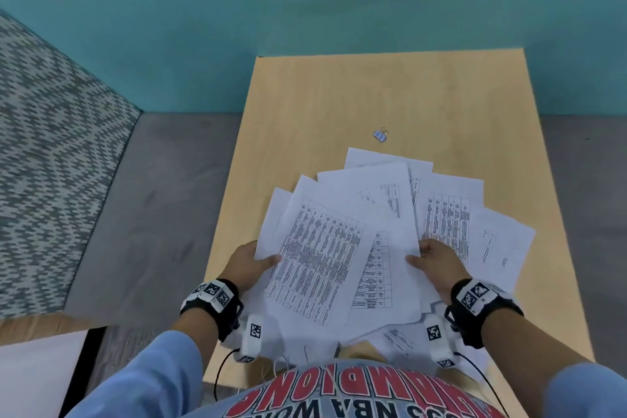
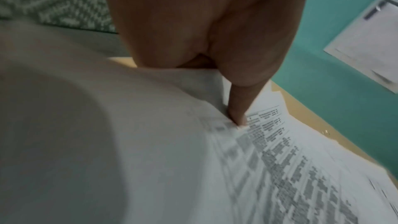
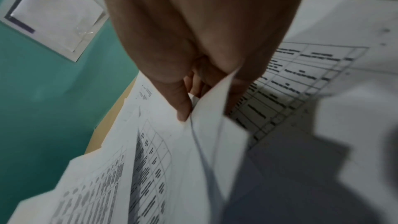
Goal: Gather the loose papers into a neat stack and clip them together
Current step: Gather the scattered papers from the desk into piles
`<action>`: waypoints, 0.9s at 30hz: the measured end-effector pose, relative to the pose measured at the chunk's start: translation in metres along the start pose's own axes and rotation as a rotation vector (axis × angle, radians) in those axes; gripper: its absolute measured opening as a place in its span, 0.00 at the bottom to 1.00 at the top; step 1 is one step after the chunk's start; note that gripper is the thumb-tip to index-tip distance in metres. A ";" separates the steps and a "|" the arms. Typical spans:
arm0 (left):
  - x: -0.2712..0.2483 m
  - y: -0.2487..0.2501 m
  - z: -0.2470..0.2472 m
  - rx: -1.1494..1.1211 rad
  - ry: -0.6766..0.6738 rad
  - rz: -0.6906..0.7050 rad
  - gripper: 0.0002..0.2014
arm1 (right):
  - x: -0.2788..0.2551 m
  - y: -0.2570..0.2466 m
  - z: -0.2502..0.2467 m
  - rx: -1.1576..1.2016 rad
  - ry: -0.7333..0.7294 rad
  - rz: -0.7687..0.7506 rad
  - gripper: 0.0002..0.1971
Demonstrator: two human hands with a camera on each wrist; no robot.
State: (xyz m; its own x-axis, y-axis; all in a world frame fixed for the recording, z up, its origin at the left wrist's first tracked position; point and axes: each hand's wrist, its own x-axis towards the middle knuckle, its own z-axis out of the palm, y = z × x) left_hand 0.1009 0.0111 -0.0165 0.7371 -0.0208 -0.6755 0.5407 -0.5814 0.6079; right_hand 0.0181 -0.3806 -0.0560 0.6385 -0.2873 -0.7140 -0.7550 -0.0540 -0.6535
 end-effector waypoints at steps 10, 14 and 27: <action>-0.020 0.004 0.017 -0.335 -0.052 -0.143 0.19 | -0.029 0.002 0.001 0.440 0.124 0.046 0.08; -0.031 0.009 0.019 -0.403 -0.061 -0.106 0.14 | -0.044 -0.004 -0.005 0.544 0.042 0.005 0.09; -0.059 0.085 -0.020 -0.441 -0.214 0.308 0.24 | -0.148 -0.082 -0.082 0.307 -0.278 -0.374 0.17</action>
State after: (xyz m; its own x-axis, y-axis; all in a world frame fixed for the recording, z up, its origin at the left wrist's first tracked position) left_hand 0.1115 -0.0209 0.0836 0.8138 -0.3261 -0.4810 0.4655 -0.1297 0.8755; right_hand -0.0270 -0.4115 0.1238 0.9012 -0.0368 -0.4318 -0.4179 0.1893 -0.8885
